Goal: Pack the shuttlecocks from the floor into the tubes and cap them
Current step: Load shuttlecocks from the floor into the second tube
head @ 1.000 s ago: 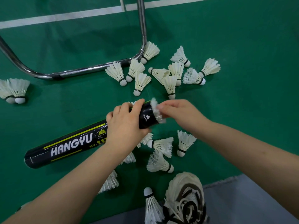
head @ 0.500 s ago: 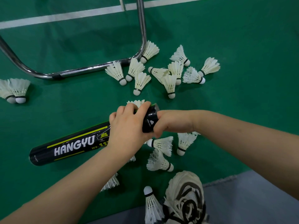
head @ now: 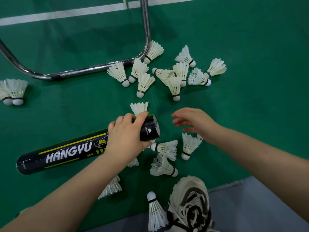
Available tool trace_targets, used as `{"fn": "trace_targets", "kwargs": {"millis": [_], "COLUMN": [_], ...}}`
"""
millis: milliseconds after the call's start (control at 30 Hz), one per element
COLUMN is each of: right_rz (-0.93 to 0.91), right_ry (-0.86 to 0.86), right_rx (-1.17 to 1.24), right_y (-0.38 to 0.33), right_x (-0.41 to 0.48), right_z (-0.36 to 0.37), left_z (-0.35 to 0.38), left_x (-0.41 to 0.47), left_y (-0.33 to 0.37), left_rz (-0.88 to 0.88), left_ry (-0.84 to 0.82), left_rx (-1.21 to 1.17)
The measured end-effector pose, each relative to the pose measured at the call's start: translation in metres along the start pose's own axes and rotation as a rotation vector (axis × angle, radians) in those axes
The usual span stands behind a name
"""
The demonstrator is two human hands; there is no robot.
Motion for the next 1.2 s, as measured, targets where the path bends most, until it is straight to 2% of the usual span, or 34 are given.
{"fn": "trace_targets", "kwargs": {"millis": [100, 200, 267, 300, 400, 500, 633, 767, 867, 933, 1000, 1067, 1200], "right_rz": [-0.069, -0.21, -0.253, -0.26, -0.189, -0.01, 0.154, 0.075, -0.13, -0.291, -0.409, -0.458, -0.395], "right_ry": [0.049, -0.036, -0.09, -0.095, -0.109, -0.218, -0.223, -0.035, 0.21, 0.303, 0.301, 0.222, -0.013], "right_rx": [-0.404, -0.947, -1.158, -1.185, -1.052, -0.902, -0.431, -0.164, -0.129, -0.067, -0.031, -0.071, -0.162], "right_y": [0.009, 0.009, 0.012, 0.012, 0.023, 0.051, 0.065, 0.032, -0.012, -0.04, -0.059, -0.063, -0.045], "right_x": [0.002, -0.002, -0.007, -0.01, -0.016, -0.018, -0.021, -0.013, -0.017, -0.029, -0.04, -0.043, -0.04], "right_z": [-0.011, 0.005, 0.021, 0.027, 0.04, 0.053, 0.059, 0.04, 0.014, 0.006, 0.013, 0.032, 0.074], "left_z": [0.002, 0.004, 0.004, 0.004, 0.005, 0.005, 0.002, -0.002, -0.005, -0.007, -0.009, -0.012, -0.019], "left_x": [-0.001, -0.003, -0.004, -0.005, -0.007, -0.008, -0.009, -0.011, -0.012, -0.011, -0.01, -0.01, -0.011], "left_y": [-0.001, -0.001, -0.001, -0.001, -0.001, -0.003, -0.008, -0.013, -0.018, -0.02, -0.023, -0.024, -0.026], "left_rz": [-0.002, -0.002, 0.0, 0.001, 0.006, 0.004, -0.008, -0.014, -0.022, -0.029, -0.038, -0.046, -0.06], "left_ry": [-0.002, -0.006, -0.001, 0.002, 0.0, 0.001, -0.008, -0.004, 0.002, 0.006, 0.008, 0.019, 0.054], "left_rx": [0.006, 0.004, 0.005, 0.006, 0.007, 0.014, 0.007, -0.008, -0.023, -0.025, -0.029, -0.04, -0.064]}}
Point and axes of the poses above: each hand's wrist, its own x-axis towards the middle knuckle, its own z-axis out of the palm, y = z × x, the point moved 10 cm from there along x, towards the middle knuckle, and after that the axes turned 3 degrees about -z, right-handed, at the moved point
